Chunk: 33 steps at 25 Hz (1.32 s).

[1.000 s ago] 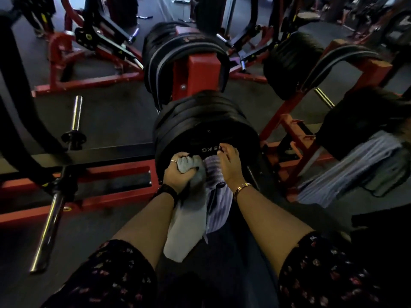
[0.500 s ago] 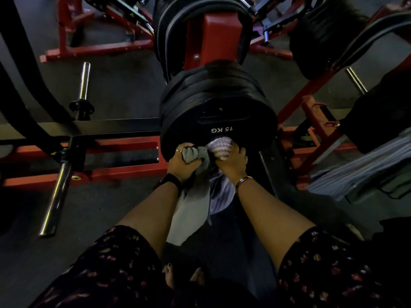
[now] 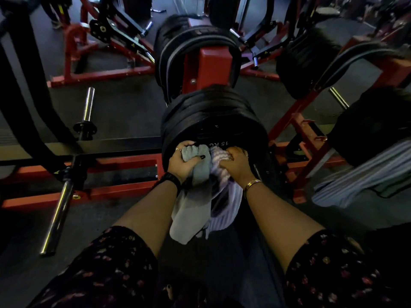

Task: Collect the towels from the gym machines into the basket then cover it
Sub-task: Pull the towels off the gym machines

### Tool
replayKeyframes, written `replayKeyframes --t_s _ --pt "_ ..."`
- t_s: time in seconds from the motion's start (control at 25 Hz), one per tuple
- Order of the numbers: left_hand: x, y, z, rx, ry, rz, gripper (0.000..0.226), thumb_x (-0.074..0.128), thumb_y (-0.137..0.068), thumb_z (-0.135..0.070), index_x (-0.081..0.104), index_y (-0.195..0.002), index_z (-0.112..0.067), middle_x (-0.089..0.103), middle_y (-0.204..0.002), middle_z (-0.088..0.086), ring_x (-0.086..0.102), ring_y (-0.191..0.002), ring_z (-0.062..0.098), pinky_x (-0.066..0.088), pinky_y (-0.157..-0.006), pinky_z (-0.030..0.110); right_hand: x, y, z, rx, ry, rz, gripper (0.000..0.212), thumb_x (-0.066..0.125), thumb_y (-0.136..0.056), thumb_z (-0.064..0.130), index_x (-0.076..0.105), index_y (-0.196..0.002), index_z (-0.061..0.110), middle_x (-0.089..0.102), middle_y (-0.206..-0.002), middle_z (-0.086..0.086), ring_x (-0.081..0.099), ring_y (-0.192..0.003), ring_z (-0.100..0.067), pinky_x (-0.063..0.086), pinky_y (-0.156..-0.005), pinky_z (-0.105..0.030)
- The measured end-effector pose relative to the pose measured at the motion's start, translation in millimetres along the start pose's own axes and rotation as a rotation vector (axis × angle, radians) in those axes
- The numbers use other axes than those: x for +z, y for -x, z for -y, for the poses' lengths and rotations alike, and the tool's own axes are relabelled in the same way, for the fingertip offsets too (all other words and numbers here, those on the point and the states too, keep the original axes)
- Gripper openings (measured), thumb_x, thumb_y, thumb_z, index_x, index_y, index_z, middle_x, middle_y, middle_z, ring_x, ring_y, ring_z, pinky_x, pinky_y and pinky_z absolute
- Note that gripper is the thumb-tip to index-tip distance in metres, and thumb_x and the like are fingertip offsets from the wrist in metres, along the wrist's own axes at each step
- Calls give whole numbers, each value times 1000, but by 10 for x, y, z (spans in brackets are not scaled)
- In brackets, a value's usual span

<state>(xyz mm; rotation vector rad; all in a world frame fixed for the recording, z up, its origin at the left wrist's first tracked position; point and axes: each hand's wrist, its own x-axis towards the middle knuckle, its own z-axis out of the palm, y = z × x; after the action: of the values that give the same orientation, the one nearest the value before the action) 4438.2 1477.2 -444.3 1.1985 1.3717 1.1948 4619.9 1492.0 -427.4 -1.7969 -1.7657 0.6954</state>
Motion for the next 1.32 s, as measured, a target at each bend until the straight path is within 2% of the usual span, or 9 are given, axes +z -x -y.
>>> replayKeyframes --t_s 0.16,0.24,0.44,0.52,0.64,0.76,0.96,1.2,1.32 --pt "-135 24 -280 120 37 6 46 73 -62 -31 55 -103 -23 61 -108 -5 57 -95 -12 44 -93 13 -182 95 376 2 -319 -5 26 60 -56 25 59 -75 8 53 -73 -5 47 -70 -17 39 -63 -19" --pt "-199 61 -470 167 67 -2 47 72 -60 -33 56 -104 -24 60 -109 -7 58 -100 -3 44 -96 19 -267 133 557 -17 -440 4 11 60 -60 18 50 -65 19 47 -66 5 41 -65 -9 38 -63 -23" --pt "-470 101 -994 240 174 -86 47 69 -62 -34 53 -105 -31 58 -107 -7 57 -100 15 48 -95 31 -423 82 1180 -115 -685 38 12 58 -63 11 52 -73 10 51 -75 -5 46 -72 -14 40 -69 -29" --pt "-553 94 -1153 240 278 -145 49 70 -66 -26 49 -109 -23 57 -102 -3 58 -93 13 51 -87 23 -430 48 1413 -167 -742 88 18 61 -70 10 54 -86 5 56 -81 -6 52 -76 -14 43 -72 -25" --pt "-668 97 -1329 230 352 -217 38 62 -82 -1 44 -114 -10 55 -96 -3 59 -80 -1 49 -71 9 -379 24 1711 -227 -837 127 13 61 -88 10 52 -79 14 53 -76 1 54 -71 -3 45 -73 -17" --pt "-695 119 -1422 224 403 -258 32 55 -87 4 46 -115 -11 58 -95 0 61 -80 3 51 -70 13 -325 -22 1903 -210 -976 118 8 59 -90 17 56 -83 15 57 -82 -2 57 -75 -3 46 -77 -16" --pt "-751 284 -1538 268 445 -395 24 56 -87 -4 52 -106 -17 60 -93 3 59 -83 13 51 -73 22 -213 -132 2082 -116 -1186 301 43 65 -70 42 66 -93 5 62 -101 -18 56 -102 -30 38 -107 -46" --pt "-1023 788 -1395 245 497 -674 18 51 -89 -5 55 -97 -21 61 -87 1 61 -74 8 50 -71 23 -14 326 2327 -74 -1119 584 38 65 -73 40 69 -80 3 64 -91 -20 58 -88 -30 45 -93 -43" --pt "-1248 1139 -1305 266 492 -808 16 51 -86 -7 56 -93 -20 62 -84 -2 62 -73 5 50 -70 20 183 618 2489 -63 -1125 703 36 57 -90 31 69 -68 4 69 -70 -12 63 -72 -24 50 -81 -33"
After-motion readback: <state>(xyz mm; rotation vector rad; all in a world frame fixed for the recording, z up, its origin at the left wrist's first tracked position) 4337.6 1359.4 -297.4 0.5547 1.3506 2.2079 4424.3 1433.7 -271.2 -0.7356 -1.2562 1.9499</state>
